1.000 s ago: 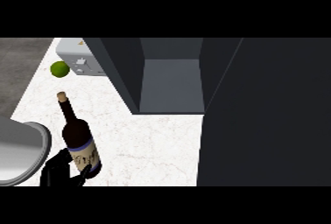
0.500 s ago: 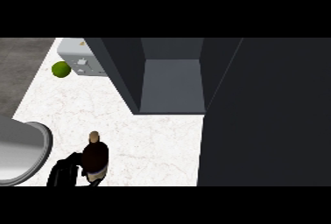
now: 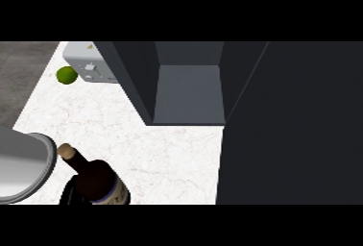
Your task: Pick up the wine, place it into the cabinet and close the cabinet
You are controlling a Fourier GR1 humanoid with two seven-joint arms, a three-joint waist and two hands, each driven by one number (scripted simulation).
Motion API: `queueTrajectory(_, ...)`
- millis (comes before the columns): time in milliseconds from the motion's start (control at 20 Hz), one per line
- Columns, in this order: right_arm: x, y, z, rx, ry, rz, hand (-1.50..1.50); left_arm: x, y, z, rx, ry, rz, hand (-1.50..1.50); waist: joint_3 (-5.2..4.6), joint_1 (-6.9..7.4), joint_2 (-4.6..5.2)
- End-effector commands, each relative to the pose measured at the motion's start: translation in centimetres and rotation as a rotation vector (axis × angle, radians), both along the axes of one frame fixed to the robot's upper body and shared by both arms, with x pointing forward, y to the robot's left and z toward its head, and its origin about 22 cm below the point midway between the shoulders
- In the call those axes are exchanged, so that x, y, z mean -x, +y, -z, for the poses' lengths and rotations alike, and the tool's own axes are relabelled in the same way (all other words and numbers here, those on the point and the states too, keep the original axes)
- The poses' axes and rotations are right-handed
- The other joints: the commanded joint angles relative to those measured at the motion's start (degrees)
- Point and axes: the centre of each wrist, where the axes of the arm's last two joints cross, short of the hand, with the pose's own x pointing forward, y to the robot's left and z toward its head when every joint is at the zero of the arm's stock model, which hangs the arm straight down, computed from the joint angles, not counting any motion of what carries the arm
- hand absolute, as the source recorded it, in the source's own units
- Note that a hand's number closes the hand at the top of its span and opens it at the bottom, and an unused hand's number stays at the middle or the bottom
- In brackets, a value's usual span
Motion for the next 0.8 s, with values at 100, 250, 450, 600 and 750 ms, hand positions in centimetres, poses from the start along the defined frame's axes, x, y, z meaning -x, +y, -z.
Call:
queueTrajectory(100, 0.0, 1.5, 0.2, 0.000, 0.009, -0.010, -1.50, 0.5, -1.2, -5.7, 0.013, -0.032, 0.039, 1.50, -0.04, 0.04, 0.02)
queueTrajectory(250, -1.3, 0.3, -0.7, -0.019, 0.014, -0.007, -1.50, -1.4, -2.5, -8.1, 0.049, -0.065, 0.063, 1.50, -0.06, 0.00, 0.10)
queueTrajectory(450, -0.4, -1.2, -0.4, -0.005, 0.012, -0.020, -1.50, -1.3, -5.9, -10.0, 0.039, -0.080, 0.055, 1.50, -0.06, -0.21, 0.08)
queueTrajectory(600, -0.4, -0.9, -1.1, 0.002, 0.019, -0.010, -1.50, -3.0, -6.0, -11.5, 0.031, -0.091, 0.034, 1.50, -0.08, -0.25, 0.10)
queueTrajectory(750, -0.7, 0.0, 0.3, -0.001, 0.003, -0.025, -1.50, -5.2, -6.2, -14.0, 0.024, -0.122, 0.025, 1.50, -0.08, -0.28, 0.11)
